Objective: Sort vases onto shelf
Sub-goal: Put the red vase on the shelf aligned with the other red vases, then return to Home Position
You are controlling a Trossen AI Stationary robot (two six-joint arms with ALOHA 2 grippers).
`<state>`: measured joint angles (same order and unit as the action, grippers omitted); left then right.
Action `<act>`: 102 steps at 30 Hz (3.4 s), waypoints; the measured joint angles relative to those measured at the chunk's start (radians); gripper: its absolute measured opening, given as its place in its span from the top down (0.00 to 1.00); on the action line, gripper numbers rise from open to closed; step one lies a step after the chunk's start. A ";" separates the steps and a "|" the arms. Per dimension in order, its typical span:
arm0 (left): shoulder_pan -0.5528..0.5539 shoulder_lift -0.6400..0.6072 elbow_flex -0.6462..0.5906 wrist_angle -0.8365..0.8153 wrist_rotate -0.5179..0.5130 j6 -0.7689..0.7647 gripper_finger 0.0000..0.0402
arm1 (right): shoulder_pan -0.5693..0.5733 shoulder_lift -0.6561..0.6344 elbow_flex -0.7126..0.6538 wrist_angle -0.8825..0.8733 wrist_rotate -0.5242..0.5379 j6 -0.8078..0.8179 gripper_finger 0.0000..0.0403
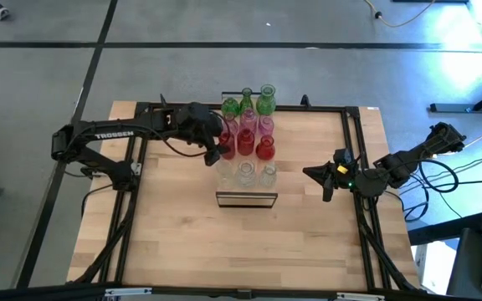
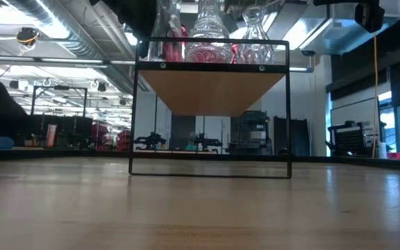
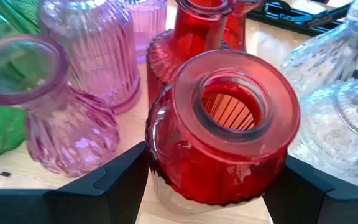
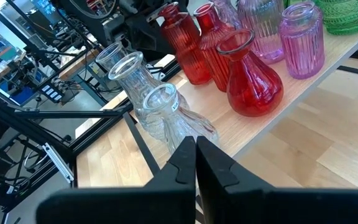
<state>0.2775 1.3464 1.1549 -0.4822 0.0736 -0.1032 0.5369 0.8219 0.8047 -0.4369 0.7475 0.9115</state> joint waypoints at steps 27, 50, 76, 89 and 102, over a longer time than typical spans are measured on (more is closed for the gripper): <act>0.029 -0.001 0.002 -0.021 0.078 -0.050 0.17 | 0.000 0.000 0.000 0.016 -0.008 -0.005 1.00; 0.032 -0.383 0.002 -0.069 -0.006 -0.155 0.22 | 0.000 -0.168 0.000 0.139 0.076 -0.292 1.00; -0.026 -1.189 -0.396 -0.132 -0.207 -0.325 1.00 | -0.001 -0.577 -0.461 0.792 0.376 -0.686 1.00; -0.026 -1.342 -0.650 -0.068 -0.194 -0.340 1.00 | -0.001 -0.640 -0.796 1.646 0.331 -1.110 1.00; -0.026 -1.342 -1.076 0.520 0.022 -0.541 1.00 | -0.001 -0.641 -0.798 1.036 0.330 -0.509 1.00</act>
<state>0.2520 0.0042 0.0792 0.0374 0.0954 -0.6447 0.5362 0.1804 0.0067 0.5990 1.0770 0.4026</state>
